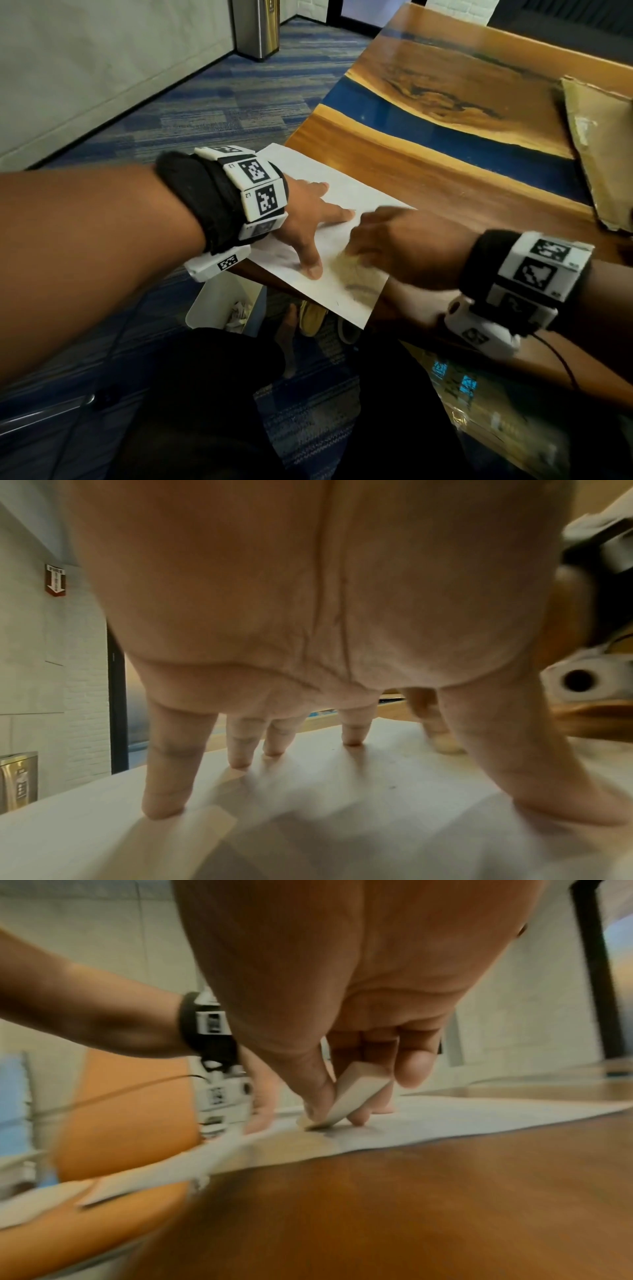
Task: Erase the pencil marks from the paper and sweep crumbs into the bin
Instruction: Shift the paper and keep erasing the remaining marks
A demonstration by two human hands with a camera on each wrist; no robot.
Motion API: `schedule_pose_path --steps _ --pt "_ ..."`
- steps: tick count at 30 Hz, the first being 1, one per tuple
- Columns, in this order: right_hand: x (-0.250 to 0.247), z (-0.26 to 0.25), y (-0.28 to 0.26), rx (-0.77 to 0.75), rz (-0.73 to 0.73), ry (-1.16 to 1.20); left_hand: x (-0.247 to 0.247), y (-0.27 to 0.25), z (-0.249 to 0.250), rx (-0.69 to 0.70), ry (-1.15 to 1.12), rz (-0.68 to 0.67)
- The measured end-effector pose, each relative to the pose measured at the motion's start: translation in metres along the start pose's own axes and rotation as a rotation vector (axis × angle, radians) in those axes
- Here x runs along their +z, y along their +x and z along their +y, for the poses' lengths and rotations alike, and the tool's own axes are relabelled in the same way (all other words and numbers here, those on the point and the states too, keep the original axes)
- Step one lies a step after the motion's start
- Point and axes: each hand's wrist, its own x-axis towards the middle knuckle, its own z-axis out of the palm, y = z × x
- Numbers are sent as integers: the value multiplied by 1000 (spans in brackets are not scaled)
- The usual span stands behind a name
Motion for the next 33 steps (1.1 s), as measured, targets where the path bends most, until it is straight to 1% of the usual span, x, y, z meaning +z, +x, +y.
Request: schedule_pose_path --steps 2,3,7,9,10,12,13,14,15,16,18,19,20,21,23,24,25,27,28,29,30,32,33 --pt "-6 19 2 180 -3 4 -2 -3 1 -2 14 8" --pt "-7 25 2 226 -15 9 -3 -4 1 -4 29 13" --pt "-6 24 6 256 -31 -7 -3 -5 -2 16 42 19" --pt "-6 19 5 275 -16 -37 0 -7 -2 23 28 21" --pt "-3 15 4 239 1 -51 2 -8 -2 30 23 30" --pt "3 -5 1 65 29 -38 6 -7 -2 42 10 54" --pt "5 -15 0 -23 18 -16 7 -6 -2 44 4 62" --pt "6 -19 -1 -81 3 -5 8 -6 -2 46 0 64" --pt "6 -14 1 -82 -8 -11 7 -5 -3 45 1 62" --pt "4 -4 4 -30 2 -24 7 -5 -3 43 5 57" --pt "-3 19 7 144 52 -85 5 -3 -2 35 13 49" --pt "-4 26 6 192 59 -113 5 -2 -2 32 14 48" --pt "-2 24 5 178 65 -109 5 -2 -2 32 10 48" --pt "0 15 5 102 52 -83 6 -2 -3 33 3 48" --pt "3 -12 1 -106 -5 11 7 -2 -3 39 -2 52" --pt "4 -14 1 -146 -21 26 7 -1 -3 39 5 54" --pt "1 -6 2 -111 -21 18 6 -1 -2 40 13 55" --pt "-3 18 6 69 45 -40 5 -1 -1 37 30 51" --pt "-4 27 6 149 55 -73 4 -1 0 34 36 47" --pt "-2 27 4 163 67 -82 4 -1 -1 33 38 44" --pt "0 20 4 117 70 -68 4 0 -1 33 35 44" --pt "5 -8 0 -75 26 -8 5 0 -2 35 18 48" --pt "8 -12 -1 -112 0 10 5 1 -2 34 18 50"
